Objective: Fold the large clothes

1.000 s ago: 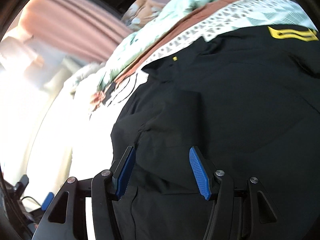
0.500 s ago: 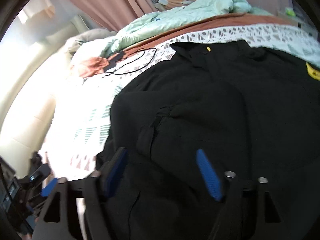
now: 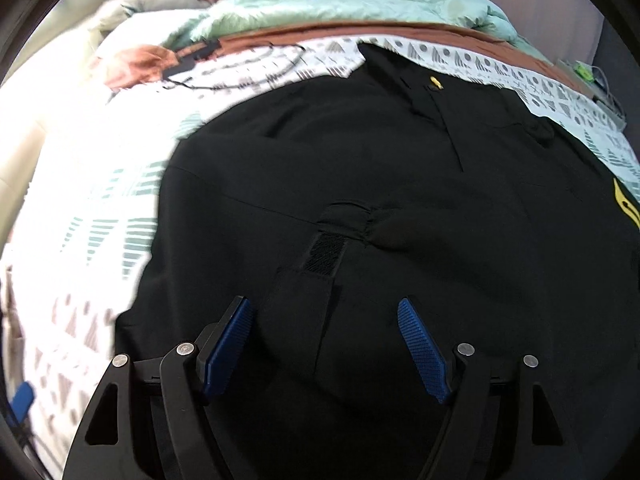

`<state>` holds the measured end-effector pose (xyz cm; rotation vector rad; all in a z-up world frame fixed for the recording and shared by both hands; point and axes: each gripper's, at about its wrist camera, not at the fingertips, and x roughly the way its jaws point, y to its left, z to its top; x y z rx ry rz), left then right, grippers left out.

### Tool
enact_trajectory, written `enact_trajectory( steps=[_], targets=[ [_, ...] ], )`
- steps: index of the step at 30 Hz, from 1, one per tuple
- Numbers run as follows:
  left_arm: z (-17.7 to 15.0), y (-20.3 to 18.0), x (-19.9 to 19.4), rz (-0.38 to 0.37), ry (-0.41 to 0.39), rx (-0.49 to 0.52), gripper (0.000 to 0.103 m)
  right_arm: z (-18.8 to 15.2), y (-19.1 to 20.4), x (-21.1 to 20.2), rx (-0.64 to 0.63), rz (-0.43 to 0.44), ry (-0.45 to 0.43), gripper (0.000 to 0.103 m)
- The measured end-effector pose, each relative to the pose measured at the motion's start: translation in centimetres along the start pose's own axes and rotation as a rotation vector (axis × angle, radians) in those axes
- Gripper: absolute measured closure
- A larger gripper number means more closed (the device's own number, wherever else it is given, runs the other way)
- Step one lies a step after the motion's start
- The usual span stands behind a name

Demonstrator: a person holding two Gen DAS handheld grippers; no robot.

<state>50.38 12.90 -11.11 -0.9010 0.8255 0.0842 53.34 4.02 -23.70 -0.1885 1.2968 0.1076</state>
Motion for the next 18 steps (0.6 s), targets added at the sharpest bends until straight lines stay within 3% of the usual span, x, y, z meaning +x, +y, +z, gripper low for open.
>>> enact_trajectory(
  steps=[2, 5, 9, 18],
  targets=[
    [0.1, 0.0, 0.0, -0.009, 0.005, 0.0, 0.027, 0.0, -0.3, 0.7, -0.006, -0.015, 0.019, 0.031],
    [0.2, 0.1, 0.0, -0.02, 0.007, -0.006, 0.027, -0.3, -1.1, 0.0, 0.0, 0.04, 0.012, 0.076],
    [-0.1, -0.1, -0.1, -0.028, 0.006, -0.012, 0.027, -0.7, -3.4, -3.4, 0.049, 0.084, -0.063, 0.077],
    [-1.8, -3.2, 1.2, -0.012, 0.031, 0.086, 0.027, -2.7, -11.8, -11.4, 0.204, 0.174, -0.247, 0.078]
  ],
)
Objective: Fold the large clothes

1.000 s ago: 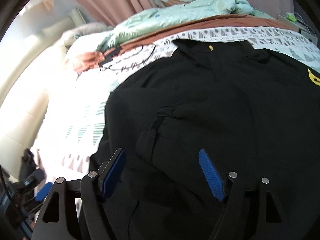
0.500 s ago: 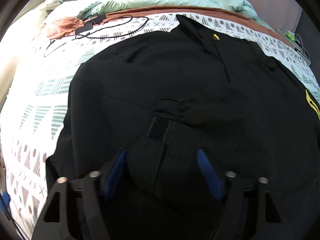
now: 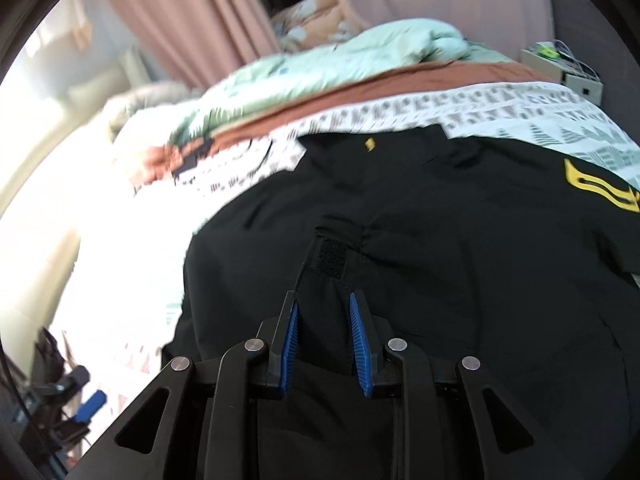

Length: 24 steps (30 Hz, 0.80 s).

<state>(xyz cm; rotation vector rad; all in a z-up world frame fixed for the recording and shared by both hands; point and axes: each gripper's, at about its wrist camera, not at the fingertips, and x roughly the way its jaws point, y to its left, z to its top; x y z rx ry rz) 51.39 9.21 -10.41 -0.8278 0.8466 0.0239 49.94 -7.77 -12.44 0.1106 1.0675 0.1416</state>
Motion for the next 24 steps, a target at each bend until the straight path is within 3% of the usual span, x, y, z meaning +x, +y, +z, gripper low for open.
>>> enact_trajectory(
  steps=[7, 10, 13, 17, 21, 24],
  targets=[
    [-0.7, -1.4, 0.2, 0.037, -0.017, 0.062, 0.027, 0.9, -6.3, -4.2, 0.071, 0.036, -0.057, 0.079],
    [-1.0, -1.2, 0.4, 0.072, -0.027, 0.074, 0.028, 1.2, -8.9, -4.8, 0.086, 0.012, -0.068, 0.079],
    [-1.2, -1.4, 1.5, 0.101, -0.011, 0.103, 0.041, 1.7, -11.0, -5.6, 0.089, -0.001, -0.089, 0.08],
    [-1.5, -1.4, 2.9, 0.135, 0.007, 0.122, 0.045, 2.2, -13.5, -5.7, 0.061, -0.012, -0.13, 0.085],
    [-1.7, -1.5, 4.6, 0.184, 0.025, 0.16, 0.049, 3.0, -17.5, -4.0, 0.13, -0.056, -0.134, 0.087],
    [-1.9, -1.5, 5.9, 0.217, 0.042, 0.18, 0.049, 3.5, -20.2, -3.1, 0.202, -0.152, -0.131, 0.088]
  ],
)
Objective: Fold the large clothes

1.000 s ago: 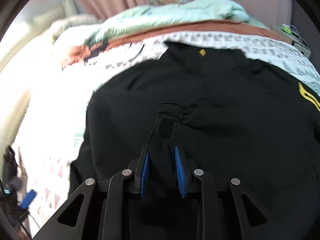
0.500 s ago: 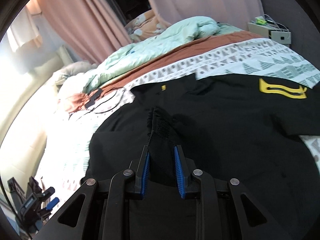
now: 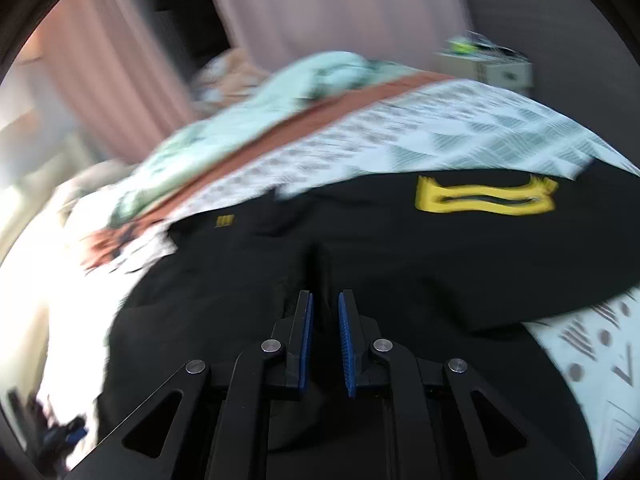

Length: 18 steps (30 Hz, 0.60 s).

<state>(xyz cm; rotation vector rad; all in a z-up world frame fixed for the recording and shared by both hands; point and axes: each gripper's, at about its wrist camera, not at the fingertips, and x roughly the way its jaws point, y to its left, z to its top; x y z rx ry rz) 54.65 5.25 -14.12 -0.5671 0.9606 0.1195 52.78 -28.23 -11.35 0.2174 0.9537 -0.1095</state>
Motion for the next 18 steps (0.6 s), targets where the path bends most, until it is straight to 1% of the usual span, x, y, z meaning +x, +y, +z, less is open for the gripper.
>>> enact_trajectory(
  steps=[1, 3, 4, 5, 6, 8, 11, 14, 16, 18],
  targets=[
    [0.0, 0.0, 0.4, 0.01, 0.004, 0.002, 0.049, 0.0, -1.0, 0.6, 0.042, -0.01, 0.022, 0.087],
    [0.1, -0.1, 0.9, 0.029, 0.005, 0.009, 0.049, -0.4, -2.4, 1.5, 0.119, 0.046, 0.076, 0.067],
    [0.2, -0.1, 1.1, 0.042, 0.004, 0.018, 0.049, -0.6, -2.9, 1.7, 0.138, 0.065, 0.09, 0.046],
    [0.2, -0.2, 1.3, 0.055, 0.004, 0.027, 0.049, -1.0, -3.2, 1.8, 0.158, 0.082, 0.098, 0.038],
    [0.2, -0.3, 1.5, 0.068, 0.003, 0.036, 0.049, -1.4, -3.4, 1.8, 0.165, 0.086, 0.099, 0.038],
    [0.1, -0.3, 1.8, 0.09, 0.005, 0.047, 0.049, -1.9, -3.4, 2.4, 0.175, 0.094, 0.136, 0.037],
    [0.0, -0.3, 2.2, 0.095, 0.011, 0.049, 0.049, -2.6, -3.5, 3.5, 0.201, 0.11, 0.18, 0.037],
    [0.0, -0.7, 2.7, 0.107, 0.01, 0.074, 0.049, -3.2, -3.1, 5.3, 0.161, 0.095, 0.228, 0.037],
    [0.0, -1.0, 3.3, 0.121, 0.019, 0.089, 0.049, -3.5, -2.9, 6.0, 0.147, 0.099, 0.241, 0.038],
    [-0.1, -0.8, 3.9, 0.097, 0.042, 0.07, 0.051, -3.4, -3.4, 6.0, 0.181, 0.084, 0.231, 0.05]
  ],
)
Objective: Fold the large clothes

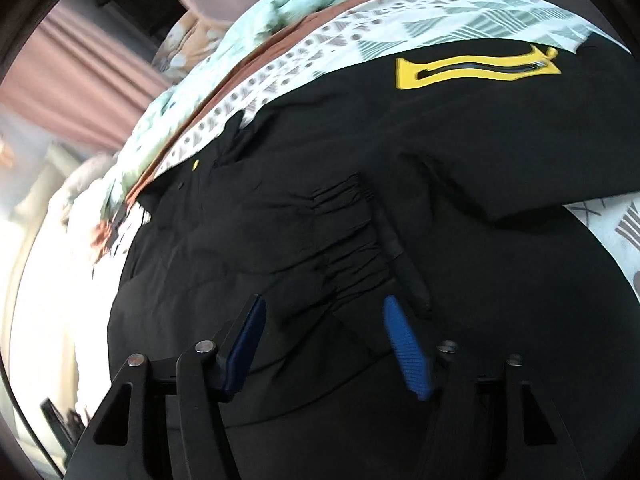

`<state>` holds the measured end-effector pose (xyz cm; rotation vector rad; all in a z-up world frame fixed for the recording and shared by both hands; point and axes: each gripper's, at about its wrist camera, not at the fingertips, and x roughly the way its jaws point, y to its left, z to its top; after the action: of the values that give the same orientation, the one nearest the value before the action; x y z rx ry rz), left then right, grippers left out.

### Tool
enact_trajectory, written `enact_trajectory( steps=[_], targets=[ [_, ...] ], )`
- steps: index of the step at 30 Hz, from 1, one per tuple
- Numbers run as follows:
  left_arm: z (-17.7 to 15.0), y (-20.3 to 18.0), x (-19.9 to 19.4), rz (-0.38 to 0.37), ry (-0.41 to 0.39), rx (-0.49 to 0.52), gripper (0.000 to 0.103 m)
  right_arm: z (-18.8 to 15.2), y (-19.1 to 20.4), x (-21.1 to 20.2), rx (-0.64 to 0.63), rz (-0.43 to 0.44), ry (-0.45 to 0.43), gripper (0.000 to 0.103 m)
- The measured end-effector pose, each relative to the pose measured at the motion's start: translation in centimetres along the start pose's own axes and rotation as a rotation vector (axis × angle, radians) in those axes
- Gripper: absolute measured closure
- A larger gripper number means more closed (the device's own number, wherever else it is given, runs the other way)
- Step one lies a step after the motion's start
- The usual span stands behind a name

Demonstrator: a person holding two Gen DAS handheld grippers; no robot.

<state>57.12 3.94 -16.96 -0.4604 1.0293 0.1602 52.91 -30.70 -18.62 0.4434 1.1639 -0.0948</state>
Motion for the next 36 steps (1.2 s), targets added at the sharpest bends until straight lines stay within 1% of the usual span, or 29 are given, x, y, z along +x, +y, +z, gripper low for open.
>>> enact_trajectory(
  steps=[1, 2, 3, 4, 5, 6, 7, 9, 10, 11, 12, 14, 17, 19, 20, 22, 24, 25, 26, 27, 28, 29, 30, 33, 36],
  targets=[
    [-0.1, -0.1, 0.2, -0.001, 0.004, -0.002, 0.057, 0.2, -0.2, 0.1, 0.012, -0.011, -0.003, 0.061],
    [-0.1, -0.2, 0.4, 0.012, 0.004, 0.005, 0.058, 0.3, -0.4, 0.2, 0.009, -0.019, -0.005, 0.072],
    [0.0, -0.3, 0.4, 0.021, -0.001, 0.016, 0.058, 0.6, -0.6, 0.4, -0.001, -0.025, -0.006, 0.077],
    [0.0, -0.4, 0.6, 0.028, -0.005, 0.023, 0.058, 0.8, -0.9, 0.7, -0.002, -0.022, -0.003, 0.085],
    [0.0, -0.5, 0.7, 0.032, -0.004, 0.026, 0.058, 1.1, -1.3, 0.7, 0.01, -0.006, -0.001, 0.087],
    [0.1, -0.6, 0.8, 0.035, -0.004, 0.027, 0.058, 1.3, -1.8, 0.4, 0.039, 0.017, -0.001, 0.087],
    [0.1, -0.6, 0.8, 0.037, -0.005, 0.028, 0.058, 1.6, -2.2, -0.2, 0.07, 0.021, -0.005, 0.087],
    [0.2, -0.6, 0.8, 0.039, -0.006, 0.028, 0.058, 1.7, -2.6, -1.7, 0.093, -0.01, -0.035, 0.082],
    [0.2, -0.6, 0.8, 0.04, -0.006, 0.027, 0.058, 1.5, -2.7, -2.4, 0.096, -0.016, -0.051, 0.067],
    [0.2, -0.6, 0.8, 0.04, -0.007, 0.025, 0.058, 1.2, -2.8, -3.1, 0.098, -0.016, -0.064, 0.049],
    [0.2, -0.6, 0.8, 0.039, -0.008, 0.023, 0.059, 0.8, -2.8, -3.6, 0.102, -0.018, -0.071, 0.043],
    [0.2, -0.6, 0.7, 0.041, -0.009, 0.024, 0.059, 0.0, -2.7, -3.6, 0.113, -0.031, -0.04, 0.042],
    [0.1, -0.7, 0.7, 0.043, -0.009, 0.026, 0.059, -0.6, -2.4, -2.1, 0.136, 0.043, 0.03, 0.042],
    [0.1, -0.7, 0.6, 0.038, -0.009, 0.027, 0.059, -1.1, -1.8, -0.6, 0.13, 0.058, 0.069, 0.042],
    [0.1, -0.7, 0.6, 0.038, -0.01, 0.028, 0.059, -1.2, -1.6, 0.0, 0.116, 0.061, 0.07, 0.042],
    [0.1, -0.7, 0.7, 0.037, -0.008, 0.024, 0.065, -1.3, -1.1, 0.4, 0.099, 0.078, 0.046, 0.042],
    [0.2, -0.5, 0.7, 0.027, -0.008, 0.011, 0.067, -1.1, -1.1, 0.9, 0.101, 0.093, 0.026, 0.048],
    [0.2, -0.3, 0.7, 0.023, -0.012, 0.003, 0.07, -1.0, -1.1, 1.1, 0.095, 0.083, 0.018, 0.062],
    [0.2, -0.2, 0.7, 0.019, -0.013, -0.006, 0.072, -0.8, -1.2, 1.4, 0.086, 0.065, 0.014, 0.085],
    [0.3, -0.1, 0.7, 0.017, -0.014, -0.014, 0.073, -0.5, -1.5, 1.8, 0.083, 0.048, 0.016, 0.094],
    [0.3, -0.1, 0.8, 0.017, -0.016, -0.017, 0.074, -0.3, -2.0, 2.1, 0.099, 0.065, 0.018, 0.096],
    [0.3, 0.0, 0.8, 0.018, -0.019, -0.017, 0.076, 0.0, -2.7, 2.2, 0.13, 0.104, 0.013, 0.098],
    [0.4, -0.1, 0.8, 0.019, -0.02, -0.016, 0.077, 0.3, -3.2, 2.3, 0.147, 0.119, 0.007, 0.099],
    [0.4, 0.2, 0.8, 0.014, -0.024, -0.026, 0.079, 1.4, -4.0, 1.8, 0.145, 0.104, -0.039, 0.099],
    [0.5, 0.4, 0.8, 0.008, -0.024, -0.038, 0.08, 2.0, -4.3, 1.9, 0.153, 0.111, -0.051, 0.099]
  ],
)
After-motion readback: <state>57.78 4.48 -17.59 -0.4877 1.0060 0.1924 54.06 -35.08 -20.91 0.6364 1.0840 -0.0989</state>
